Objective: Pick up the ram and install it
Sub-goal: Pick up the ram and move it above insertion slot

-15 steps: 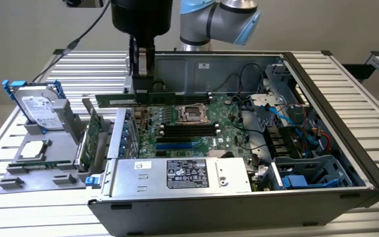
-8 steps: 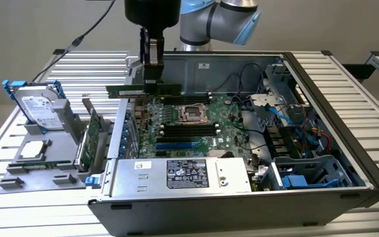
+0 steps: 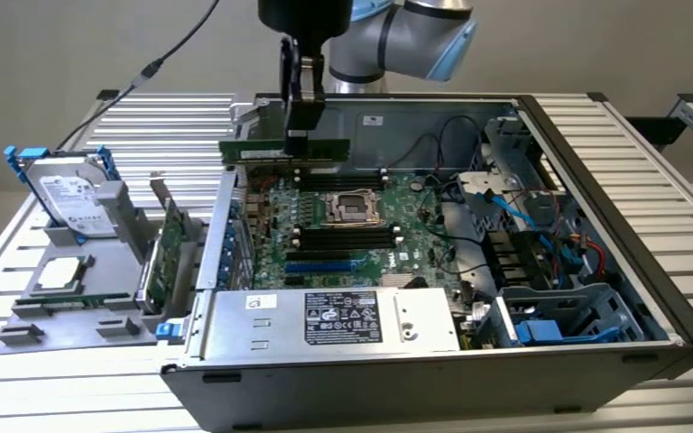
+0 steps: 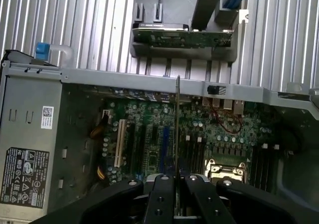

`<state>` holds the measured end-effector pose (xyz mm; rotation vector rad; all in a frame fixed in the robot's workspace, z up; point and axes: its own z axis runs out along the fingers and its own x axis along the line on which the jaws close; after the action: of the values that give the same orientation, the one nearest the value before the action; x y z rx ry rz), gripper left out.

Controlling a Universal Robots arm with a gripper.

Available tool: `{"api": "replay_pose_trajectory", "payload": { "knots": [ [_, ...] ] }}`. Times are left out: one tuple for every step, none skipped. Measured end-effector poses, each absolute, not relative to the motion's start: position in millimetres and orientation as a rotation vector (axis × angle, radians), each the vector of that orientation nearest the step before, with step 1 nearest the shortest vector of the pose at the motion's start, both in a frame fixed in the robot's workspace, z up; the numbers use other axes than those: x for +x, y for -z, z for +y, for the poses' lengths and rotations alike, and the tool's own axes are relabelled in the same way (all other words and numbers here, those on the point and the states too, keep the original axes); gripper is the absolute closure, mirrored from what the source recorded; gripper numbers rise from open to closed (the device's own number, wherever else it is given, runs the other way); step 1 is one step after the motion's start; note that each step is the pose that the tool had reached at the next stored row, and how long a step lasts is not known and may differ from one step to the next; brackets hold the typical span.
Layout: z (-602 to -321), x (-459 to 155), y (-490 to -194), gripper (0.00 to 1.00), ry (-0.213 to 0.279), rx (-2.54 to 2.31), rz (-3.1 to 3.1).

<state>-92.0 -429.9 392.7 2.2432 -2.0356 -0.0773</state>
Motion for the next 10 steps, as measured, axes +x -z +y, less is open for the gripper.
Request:
{"api": "replay_pose_trajectory", "payload": {
  "knots": [
    [-428,-88,-393,0.86,0.077,2.243,-2.035],
    [-427,-83,-392,0.86,0.076,2.243,-2.035],
    [-426,-78,-392,0.86,0.076,2.242,-2.035],
    [-424,-74,-392,0.86,0.075,2.242,-2.035],
    [-423,-69,-392,0.86,0.074,2.241,-2.034],
    [-422,-65,-392,0.86,0.072,2.24,-2.033],
    [-421,-60,-391,0.86,0.07,2.239,-2.033],
    [-420,-56,-391,0.86,0.068,2.238,-2.032],
    [-419,-51,-391,0.86,0.066,2.237,-2.031],
    [-418,-47,-390,0.86,0.065,2.236,-2.031]
  ]
}}
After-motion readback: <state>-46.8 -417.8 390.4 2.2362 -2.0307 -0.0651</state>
